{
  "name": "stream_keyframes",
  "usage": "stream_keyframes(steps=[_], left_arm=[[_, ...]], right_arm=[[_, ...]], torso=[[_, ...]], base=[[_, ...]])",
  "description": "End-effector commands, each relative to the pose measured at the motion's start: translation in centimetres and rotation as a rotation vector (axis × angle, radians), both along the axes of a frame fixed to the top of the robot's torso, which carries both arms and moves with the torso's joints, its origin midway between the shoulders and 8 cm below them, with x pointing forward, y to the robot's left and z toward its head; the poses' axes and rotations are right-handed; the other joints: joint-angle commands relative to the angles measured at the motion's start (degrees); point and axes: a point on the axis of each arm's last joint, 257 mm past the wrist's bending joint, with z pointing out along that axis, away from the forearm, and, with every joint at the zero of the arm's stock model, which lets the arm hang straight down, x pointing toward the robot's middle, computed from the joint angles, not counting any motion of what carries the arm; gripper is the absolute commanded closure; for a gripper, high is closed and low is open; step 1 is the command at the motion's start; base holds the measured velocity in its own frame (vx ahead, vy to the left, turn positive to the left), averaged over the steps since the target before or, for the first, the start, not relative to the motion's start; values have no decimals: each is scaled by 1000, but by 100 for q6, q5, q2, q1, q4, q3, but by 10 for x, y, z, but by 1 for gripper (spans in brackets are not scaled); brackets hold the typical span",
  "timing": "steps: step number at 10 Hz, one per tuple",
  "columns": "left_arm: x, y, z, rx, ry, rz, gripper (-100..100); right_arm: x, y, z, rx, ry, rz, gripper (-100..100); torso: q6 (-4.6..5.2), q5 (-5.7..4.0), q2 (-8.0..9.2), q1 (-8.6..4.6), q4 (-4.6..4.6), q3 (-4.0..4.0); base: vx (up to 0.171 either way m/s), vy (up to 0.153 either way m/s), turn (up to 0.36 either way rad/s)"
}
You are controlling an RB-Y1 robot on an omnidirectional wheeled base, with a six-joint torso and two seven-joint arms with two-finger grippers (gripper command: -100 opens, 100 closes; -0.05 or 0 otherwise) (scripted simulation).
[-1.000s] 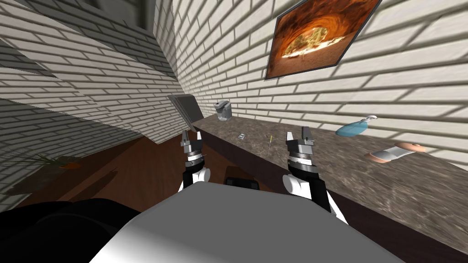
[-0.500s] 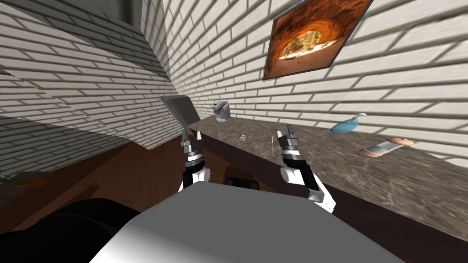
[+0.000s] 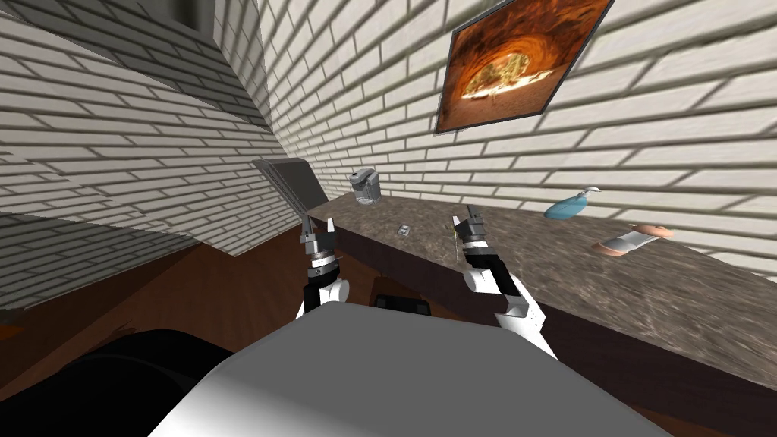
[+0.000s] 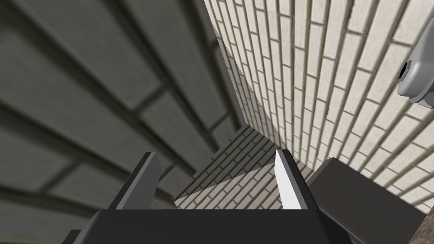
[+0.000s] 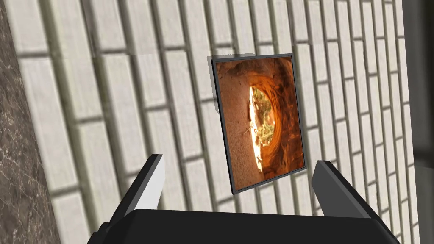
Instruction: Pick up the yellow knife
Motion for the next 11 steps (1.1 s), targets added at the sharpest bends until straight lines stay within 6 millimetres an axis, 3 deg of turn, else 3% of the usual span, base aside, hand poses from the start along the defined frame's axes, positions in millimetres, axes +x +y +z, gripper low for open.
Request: stream_keyframes(steps=[1, 11], left_arm=[[0, 0, 0, 0, 0, 0, 0], [0, 0, 0, 0, 0, 0, 0]], right_arm=[[16, 0, -7, 20, 36, 16, -100], [102, -14, -59, 191, 304, 63, -100]], torso=[[0, 0, 0, 0, 0, 0], [0, -3, 9, -15, 2, 5]], base=[[40, 104, -77], [27, 76, -83]])
